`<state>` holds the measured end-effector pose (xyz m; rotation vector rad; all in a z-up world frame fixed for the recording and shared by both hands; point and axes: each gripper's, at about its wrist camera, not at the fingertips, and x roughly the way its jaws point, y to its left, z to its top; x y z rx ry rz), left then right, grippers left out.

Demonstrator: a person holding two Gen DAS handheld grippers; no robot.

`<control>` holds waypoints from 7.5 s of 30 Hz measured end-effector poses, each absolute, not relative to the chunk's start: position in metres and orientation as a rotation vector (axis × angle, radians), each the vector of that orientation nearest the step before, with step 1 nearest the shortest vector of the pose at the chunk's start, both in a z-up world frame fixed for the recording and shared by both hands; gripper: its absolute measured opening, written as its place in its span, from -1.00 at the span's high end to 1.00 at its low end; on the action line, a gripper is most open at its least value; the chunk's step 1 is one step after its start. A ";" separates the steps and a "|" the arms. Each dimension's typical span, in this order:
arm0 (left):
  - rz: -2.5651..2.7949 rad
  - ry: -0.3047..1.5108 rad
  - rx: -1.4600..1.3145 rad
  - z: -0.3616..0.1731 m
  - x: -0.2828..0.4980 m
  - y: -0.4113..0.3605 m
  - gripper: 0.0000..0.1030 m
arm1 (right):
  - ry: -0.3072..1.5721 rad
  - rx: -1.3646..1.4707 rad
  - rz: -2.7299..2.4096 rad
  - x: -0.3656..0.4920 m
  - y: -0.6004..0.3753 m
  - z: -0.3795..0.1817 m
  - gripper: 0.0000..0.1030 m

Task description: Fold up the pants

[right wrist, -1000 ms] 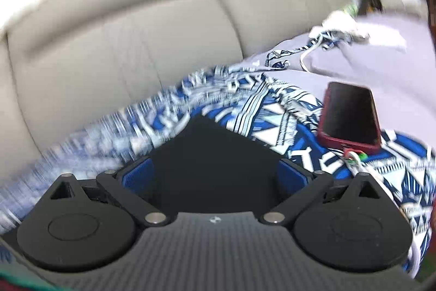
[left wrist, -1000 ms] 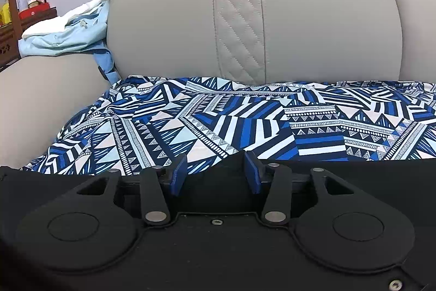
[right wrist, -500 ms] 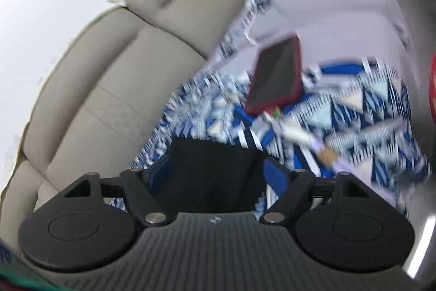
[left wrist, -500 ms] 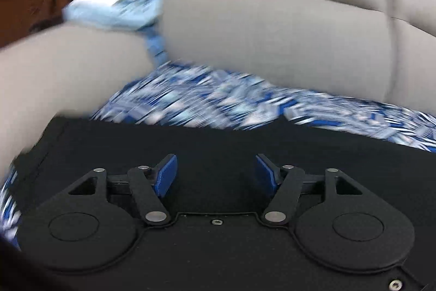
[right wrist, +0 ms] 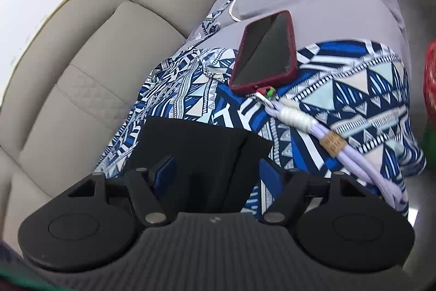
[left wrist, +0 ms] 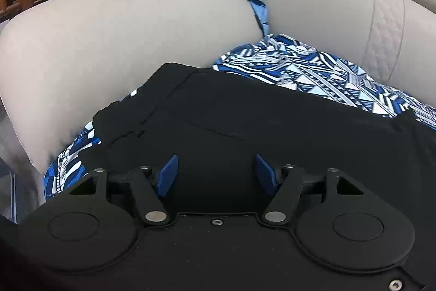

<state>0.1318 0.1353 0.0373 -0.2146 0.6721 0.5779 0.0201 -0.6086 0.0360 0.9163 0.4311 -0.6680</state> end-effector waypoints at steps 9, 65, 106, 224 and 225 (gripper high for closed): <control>0.603 0.670 -0.258 0.034 0.131 0.142 -0.43 | 0.432 0.792 -0.753 0.031 -0.603 0.035 -0.43; 0.604 0.773 -0.276 0.043 0.139 0.137 -0.78 | 0.643 -0.076 0.748 0.089 -0.147 0.045 -0.49; 0.057 0.648 0.029 0.030 0.089 -0.042 -1.00 | 0.515 -0.082 0.131 0.063 -0.252 0.021 -1.00; -0.495 0.577 0.035 0.077 0.124 -0.174 0.52 | 0.431 0.629 0.002 0.087 -0.417 0.068 -1.00; -0.512 0.582 0.045 0.073 0.116 -0.179 0.48 | 0.436 0.664 0.013 0.087 -0.420 0.065 -1.00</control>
